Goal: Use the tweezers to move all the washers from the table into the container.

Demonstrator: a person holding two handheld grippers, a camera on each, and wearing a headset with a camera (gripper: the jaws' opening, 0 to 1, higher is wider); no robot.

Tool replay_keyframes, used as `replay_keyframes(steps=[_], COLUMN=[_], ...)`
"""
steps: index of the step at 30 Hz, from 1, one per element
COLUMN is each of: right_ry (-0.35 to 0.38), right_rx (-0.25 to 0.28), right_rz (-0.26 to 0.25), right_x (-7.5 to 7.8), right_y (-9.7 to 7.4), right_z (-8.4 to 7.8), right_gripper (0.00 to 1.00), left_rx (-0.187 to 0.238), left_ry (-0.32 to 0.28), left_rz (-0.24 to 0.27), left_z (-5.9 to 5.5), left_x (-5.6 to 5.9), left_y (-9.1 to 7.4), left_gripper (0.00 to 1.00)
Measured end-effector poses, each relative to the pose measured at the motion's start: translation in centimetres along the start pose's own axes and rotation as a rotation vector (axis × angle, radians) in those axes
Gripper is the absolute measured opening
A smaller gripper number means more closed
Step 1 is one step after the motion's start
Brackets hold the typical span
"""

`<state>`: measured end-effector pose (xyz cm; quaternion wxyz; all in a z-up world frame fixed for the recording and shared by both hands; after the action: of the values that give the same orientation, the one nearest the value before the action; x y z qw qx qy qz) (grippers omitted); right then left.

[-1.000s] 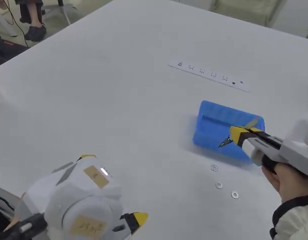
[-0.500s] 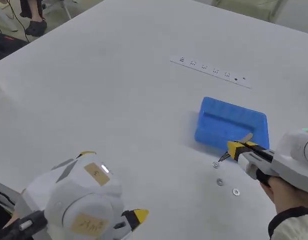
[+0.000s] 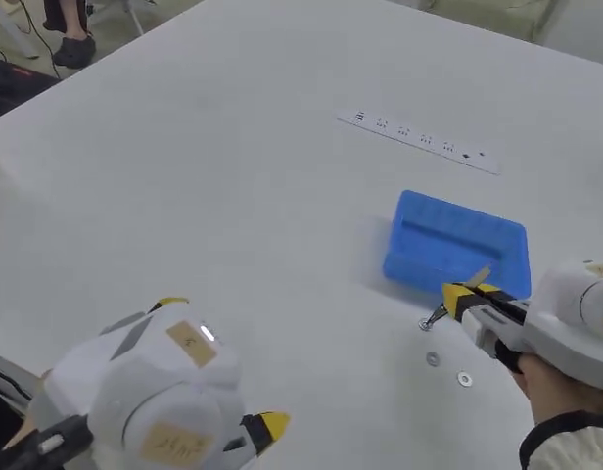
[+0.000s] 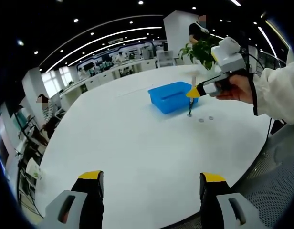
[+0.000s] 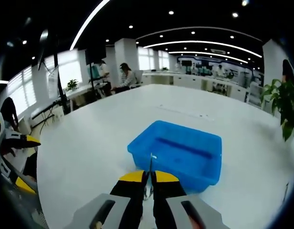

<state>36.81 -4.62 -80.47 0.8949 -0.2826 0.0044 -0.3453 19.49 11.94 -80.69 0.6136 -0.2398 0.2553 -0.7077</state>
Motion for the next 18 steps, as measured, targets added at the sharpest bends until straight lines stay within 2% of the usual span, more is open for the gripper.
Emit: replay_keyframes(steps=[6,9,13,18], right_ry=[-0.005,-0.023,0.006,-0.004], right_rx=[0.016,0.009,0.0,-0.016], right_rz=[0.009,0.014,0.004,0.009], right_x=[-0.48,-0.52,0.16,-0.02], right_y=[-0.16,-0.19,-0.19,-0.1], right_z=[-0.25,-0.24,-0.45,-0.35], right_gripper=[0.02,0.01,0.01,0.01], left_rx=[-0.004,-0.005,-0.002,0.0], left_ry=[0.003,0.004,0.004,0.001], left_rz=[0.001,0.001,-0.003,0.001], left_z=[-0.1,-0.14,-0.11,-0.07], left_x=[-0.03,-0.03,0.03,-0.03], left_y=[0.11,0.15,0.16,0.11], left_gripper=[0.84,0.84,0.84,0.84])
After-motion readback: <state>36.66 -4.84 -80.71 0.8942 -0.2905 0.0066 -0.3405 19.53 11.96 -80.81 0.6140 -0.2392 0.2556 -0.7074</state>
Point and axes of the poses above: the centre of the closed fingertips' face, and the gripper's own axes: y roughly forward along the fingers, x roughly to its right, z roughly out of its top, the point moved 2 cm from there along -y, roughly backward along the fingers, and after that the axes turned 14 degrees about -y, right-handed, at the moved point
